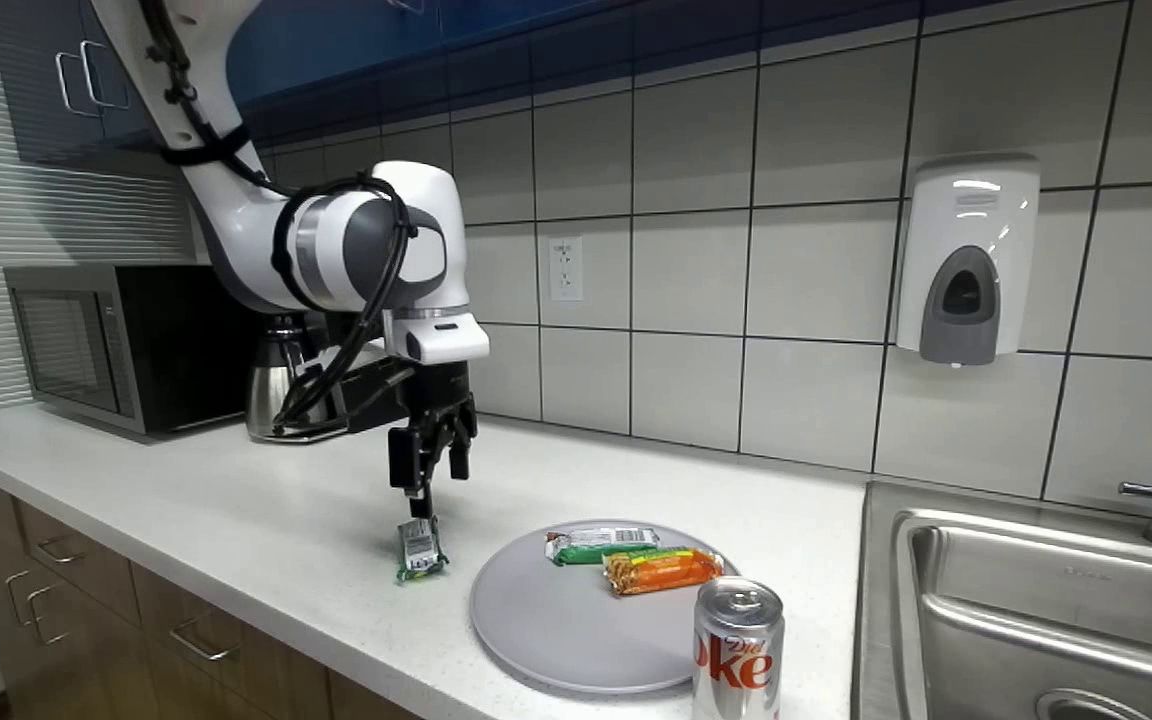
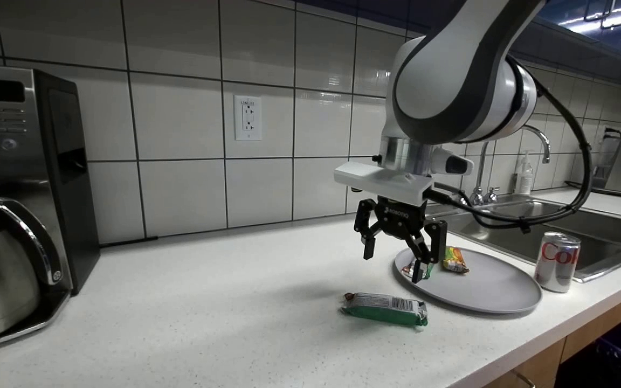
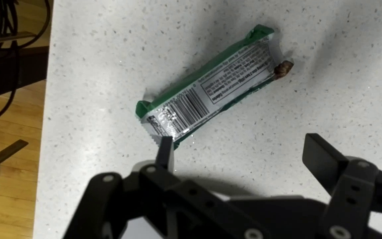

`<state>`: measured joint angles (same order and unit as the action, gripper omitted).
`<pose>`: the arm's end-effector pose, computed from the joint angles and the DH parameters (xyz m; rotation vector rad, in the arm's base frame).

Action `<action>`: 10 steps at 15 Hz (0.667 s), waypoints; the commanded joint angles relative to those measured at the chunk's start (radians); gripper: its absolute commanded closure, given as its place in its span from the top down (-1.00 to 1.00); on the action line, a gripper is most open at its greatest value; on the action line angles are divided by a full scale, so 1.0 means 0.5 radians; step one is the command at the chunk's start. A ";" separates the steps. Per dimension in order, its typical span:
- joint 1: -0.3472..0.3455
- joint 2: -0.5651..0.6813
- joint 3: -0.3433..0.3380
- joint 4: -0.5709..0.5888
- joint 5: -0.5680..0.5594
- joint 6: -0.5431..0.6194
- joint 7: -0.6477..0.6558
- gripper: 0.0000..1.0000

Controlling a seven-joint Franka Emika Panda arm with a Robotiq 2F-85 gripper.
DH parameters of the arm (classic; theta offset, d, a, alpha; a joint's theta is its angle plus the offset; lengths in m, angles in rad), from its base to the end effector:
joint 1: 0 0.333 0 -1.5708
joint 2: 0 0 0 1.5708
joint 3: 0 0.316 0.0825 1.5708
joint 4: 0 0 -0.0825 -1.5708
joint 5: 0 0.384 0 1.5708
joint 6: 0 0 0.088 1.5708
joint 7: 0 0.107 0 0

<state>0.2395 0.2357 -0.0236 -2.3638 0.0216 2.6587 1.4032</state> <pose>0.5052 0.1099 0.2330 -2.5494 1.7541 -0.0576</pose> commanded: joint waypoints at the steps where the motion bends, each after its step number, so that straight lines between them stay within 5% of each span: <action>1: 0.039 0.033 -0.029 -0.002 -0.138 0.034 0.284 1.00; 10: -0.012 0.055 0.020 0.001 -0.091 0.018 0.189 1.00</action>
<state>0.2433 0.2637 -0.0224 -2.3637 -0.0199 2.6691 1.4958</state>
